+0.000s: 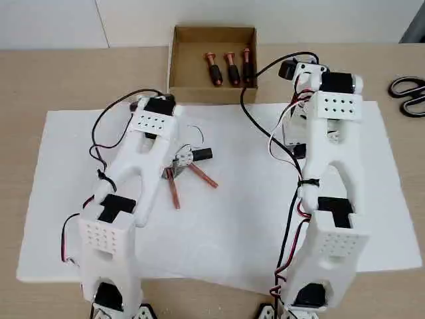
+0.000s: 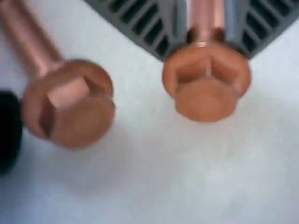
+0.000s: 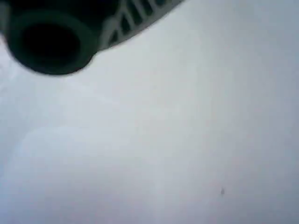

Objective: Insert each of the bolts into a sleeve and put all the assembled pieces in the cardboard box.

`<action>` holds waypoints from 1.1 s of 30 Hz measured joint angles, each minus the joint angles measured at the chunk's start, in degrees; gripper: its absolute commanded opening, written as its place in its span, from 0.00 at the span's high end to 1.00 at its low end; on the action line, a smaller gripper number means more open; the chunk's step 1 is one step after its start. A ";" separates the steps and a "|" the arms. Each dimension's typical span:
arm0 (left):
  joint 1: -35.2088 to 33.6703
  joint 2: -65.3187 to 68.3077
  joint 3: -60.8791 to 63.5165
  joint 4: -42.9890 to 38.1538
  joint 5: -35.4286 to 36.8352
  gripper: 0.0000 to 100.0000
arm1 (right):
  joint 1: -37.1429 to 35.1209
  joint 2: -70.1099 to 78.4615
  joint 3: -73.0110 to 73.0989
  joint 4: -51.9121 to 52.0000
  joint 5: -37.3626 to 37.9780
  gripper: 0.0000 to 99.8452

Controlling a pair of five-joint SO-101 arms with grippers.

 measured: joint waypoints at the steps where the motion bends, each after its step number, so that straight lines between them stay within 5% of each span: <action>1: -0.35 0.00 -0.44 0.18 -4.75 0.99 | 0.00 0.00 0.00 0.00 0.00 0.99; 7: -2.11 0.26 -3.25 0.97 -32.18 0.99 | 0.00 0.00 0.00 0.00 0.00 0.99; 33: -2.55 6.15 -5.27 0.44 -34.55 0.92 | 0.00 0.00 0.00 0.00 0.00 0.99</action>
